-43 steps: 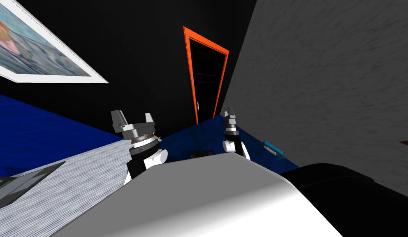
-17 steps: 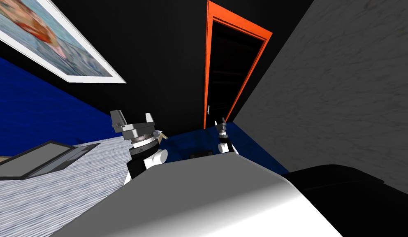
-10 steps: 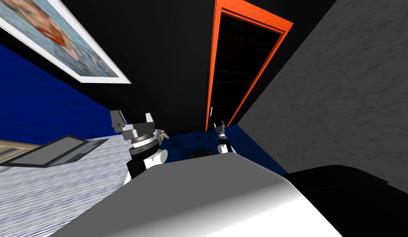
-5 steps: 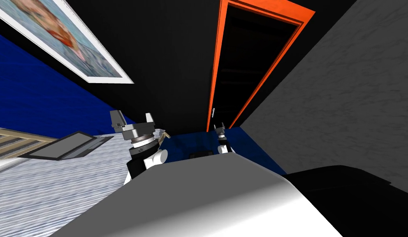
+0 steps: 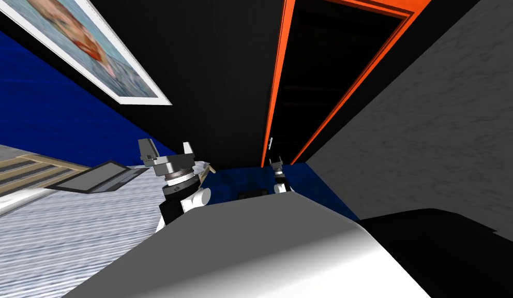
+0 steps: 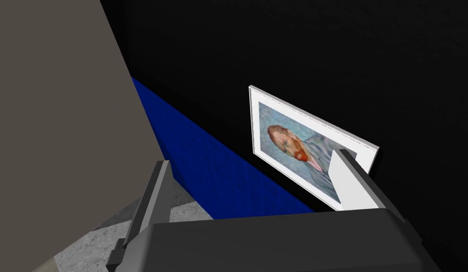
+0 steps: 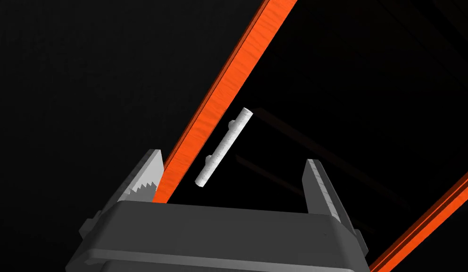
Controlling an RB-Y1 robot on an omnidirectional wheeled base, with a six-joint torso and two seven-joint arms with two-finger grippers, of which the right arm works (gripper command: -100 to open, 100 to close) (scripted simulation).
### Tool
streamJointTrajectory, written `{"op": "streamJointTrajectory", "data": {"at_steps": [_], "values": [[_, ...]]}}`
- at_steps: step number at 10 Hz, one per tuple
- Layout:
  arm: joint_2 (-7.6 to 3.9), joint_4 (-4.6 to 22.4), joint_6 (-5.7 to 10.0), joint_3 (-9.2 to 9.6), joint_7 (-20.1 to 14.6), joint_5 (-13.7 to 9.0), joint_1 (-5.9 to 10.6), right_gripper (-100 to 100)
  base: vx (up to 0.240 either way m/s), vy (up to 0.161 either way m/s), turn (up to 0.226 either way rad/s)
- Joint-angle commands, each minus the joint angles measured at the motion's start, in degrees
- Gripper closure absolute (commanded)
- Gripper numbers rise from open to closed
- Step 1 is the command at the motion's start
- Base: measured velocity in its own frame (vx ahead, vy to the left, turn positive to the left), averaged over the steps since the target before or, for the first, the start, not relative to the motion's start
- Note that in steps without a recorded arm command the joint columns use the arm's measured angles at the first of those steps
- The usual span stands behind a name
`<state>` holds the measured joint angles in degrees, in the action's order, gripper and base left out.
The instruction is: Pull the door open
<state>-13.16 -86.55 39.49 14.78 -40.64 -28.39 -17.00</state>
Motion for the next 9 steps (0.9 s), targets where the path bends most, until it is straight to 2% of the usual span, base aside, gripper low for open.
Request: {"op": "streamJointTrajectory", "data": {"at_steps": [1, 9], "values": [[-0.48, 1.7, 0.59, 0.36, -2.1, -1.5, 0.38, -100, 0.1, -0.057, 0.095], [-2.5, 10.2, 4.06, 2.39, -11.1, -8.0, 2.22, -100, 0.086, -0.053, 0.102]]}}
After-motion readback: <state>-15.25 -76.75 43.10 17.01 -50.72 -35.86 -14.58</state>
